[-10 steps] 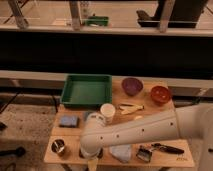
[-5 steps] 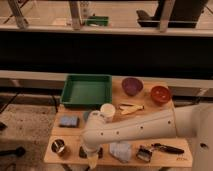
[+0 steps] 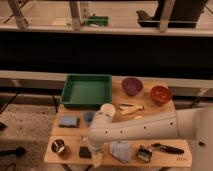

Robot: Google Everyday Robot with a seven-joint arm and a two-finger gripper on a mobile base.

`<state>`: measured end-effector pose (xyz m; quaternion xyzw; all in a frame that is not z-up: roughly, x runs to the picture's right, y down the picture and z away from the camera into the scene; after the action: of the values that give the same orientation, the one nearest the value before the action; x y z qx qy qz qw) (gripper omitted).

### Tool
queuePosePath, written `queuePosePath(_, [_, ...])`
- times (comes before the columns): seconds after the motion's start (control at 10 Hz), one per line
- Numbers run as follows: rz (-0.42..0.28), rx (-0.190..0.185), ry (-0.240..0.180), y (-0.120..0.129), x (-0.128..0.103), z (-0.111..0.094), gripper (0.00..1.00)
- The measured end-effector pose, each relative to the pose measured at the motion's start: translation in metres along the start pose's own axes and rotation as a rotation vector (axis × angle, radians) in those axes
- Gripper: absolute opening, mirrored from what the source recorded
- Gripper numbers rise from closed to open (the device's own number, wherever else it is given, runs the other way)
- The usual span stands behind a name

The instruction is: Wipe table surface with eraser

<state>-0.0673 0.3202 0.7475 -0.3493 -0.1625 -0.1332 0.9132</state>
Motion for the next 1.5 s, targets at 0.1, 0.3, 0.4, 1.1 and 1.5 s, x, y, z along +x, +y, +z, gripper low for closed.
queuePosePath(0.1, [0.009,-0.002,0.001,0.0,0.005,0.001,0.73])
queuePosePath(0.3, [0.02,-0.001,-0.001,0.001,0.012,0.003,0.54])
queuePosePath(0.4, [0.021,0.004,-0.003,0.001,0.013,0.003,0.46])
queuePosePath(1.1, [0.009,0.048,-0.001,0.001,0.007,-0.014,0.0])
queuePosePath(1.5, [0.025,0.049,0.028,0.0,0.013,-0.012,0.0])
